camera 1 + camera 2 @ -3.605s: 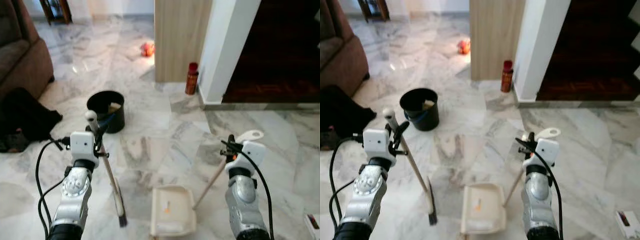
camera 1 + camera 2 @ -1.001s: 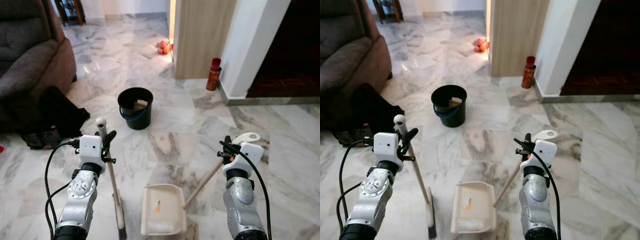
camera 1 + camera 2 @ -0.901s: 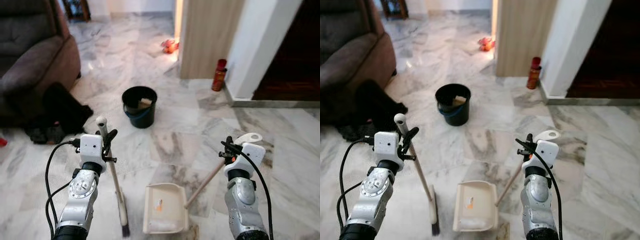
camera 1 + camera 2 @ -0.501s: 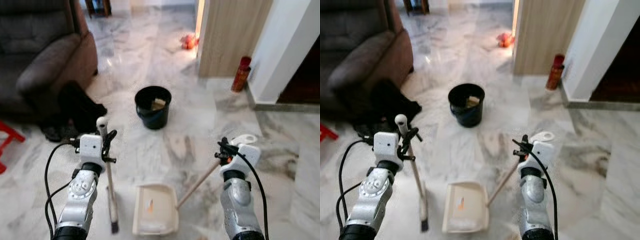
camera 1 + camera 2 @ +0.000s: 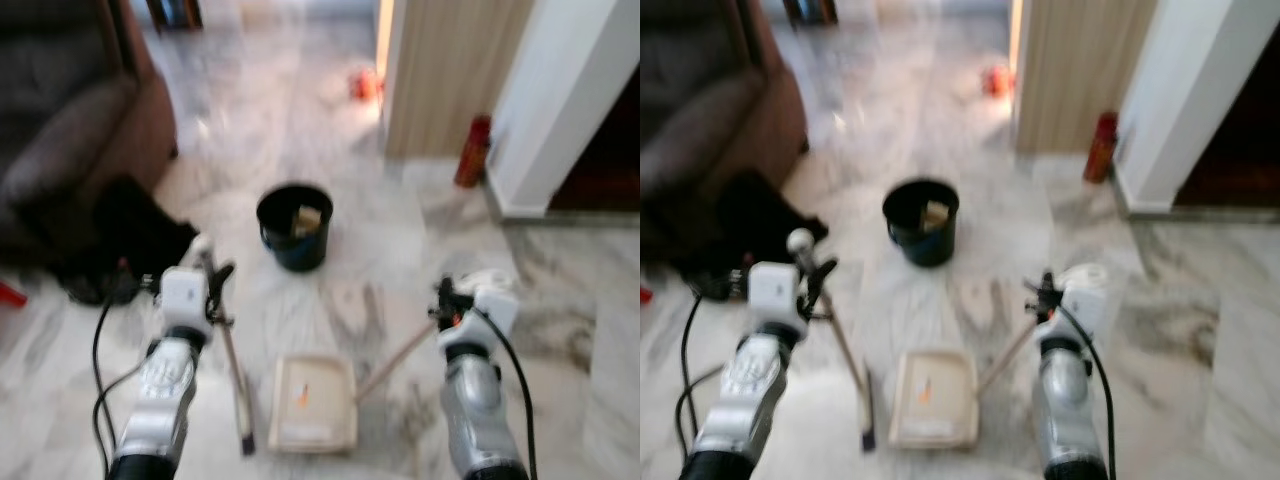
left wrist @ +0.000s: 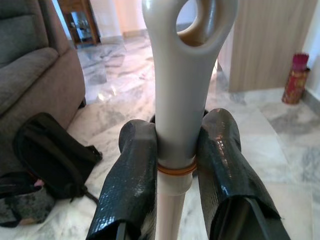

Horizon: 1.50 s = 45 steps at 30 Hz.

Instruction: Sweep floor

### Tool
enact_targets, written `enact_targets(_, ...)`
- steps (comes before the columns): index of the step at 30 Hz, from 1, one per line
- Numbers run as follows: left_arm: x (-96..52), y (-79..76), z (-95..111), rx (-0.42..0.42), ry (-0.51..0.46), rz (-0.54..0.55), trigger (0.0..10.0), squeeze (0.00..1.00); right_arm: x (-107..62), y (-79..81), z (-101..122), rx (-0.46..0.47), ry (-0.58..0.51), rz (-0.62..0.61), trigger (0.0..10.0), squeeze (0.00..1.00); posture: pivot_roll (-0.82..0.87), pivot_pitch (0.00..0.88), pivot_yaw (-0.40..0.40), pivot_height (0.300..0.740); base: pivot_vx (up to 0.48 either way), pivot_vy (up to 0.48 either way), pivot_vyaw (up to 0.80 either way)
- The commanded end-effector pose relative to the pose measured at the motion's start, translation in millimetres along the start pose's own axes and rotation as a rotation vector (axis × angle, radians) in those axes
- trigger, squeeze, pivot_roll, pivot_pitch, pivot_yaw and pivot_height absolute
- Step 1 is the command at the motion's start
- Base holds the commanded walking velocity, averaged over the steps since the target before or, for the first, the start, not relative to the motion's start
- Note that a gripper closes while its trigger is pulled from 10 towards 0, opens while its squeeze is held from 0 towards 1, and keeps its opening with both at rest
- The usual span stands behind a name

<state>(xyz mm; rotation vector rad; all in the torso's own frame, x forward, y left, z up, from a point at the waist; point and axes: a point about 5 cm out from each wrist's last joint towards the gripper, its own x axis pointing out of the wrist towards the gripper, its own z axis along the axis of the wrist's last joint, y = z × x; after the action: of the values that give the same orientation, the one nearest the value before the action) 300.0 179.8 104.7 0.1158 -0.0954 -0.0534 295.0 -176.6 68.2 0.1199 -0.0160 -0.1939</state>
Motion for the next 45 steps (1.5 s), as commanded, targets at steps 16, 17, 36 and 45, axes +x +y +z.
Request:
enact_targets(16, -0.2, 5.5, 7.4, 0.02, -0.031, 0.009, 10.0, 0.0, 2.1, 8.5, 5.8, 0.016, -0.019, 0.017, 10.0, 0.0, 0.06, 0.088, 0.04, 0.74, 0.312, 0.0, 0.08)
enact_targets(17, -0.1, 5.5, 7.5, 0.02, -0.031, 0.009, 10.0, 0.0, 2.2, 8.7, 5.8, 0.015, -0.019, 0.017, 10.0, 0.0, 0.06, 0.089, 0.039, 0.74, 0.315, 0.0, 0.0)
enact_targets(36, 1.1, 5.8, 8.8, 0.028, -0.035, 0.005, 10.0, 0.0, 2.9, 10.1, 6.7, 0.011, -0.021, 0.029, 10.0, 0.0, 0.06, 0.095, 0.042, 0.74, 0.313, 0.0, 0.22)
enact_targets(45, 0.9, 5.4, 8.3, 0.029, -0.033, 0.004, 10.0, 0.0, 3.0, 10.0, 6.7, 0.012, -0.021, 0.031, 10.0, 0.0, 0.06, 0.083, 0.039, 0.74, 0.31, 0.0, 0.0)
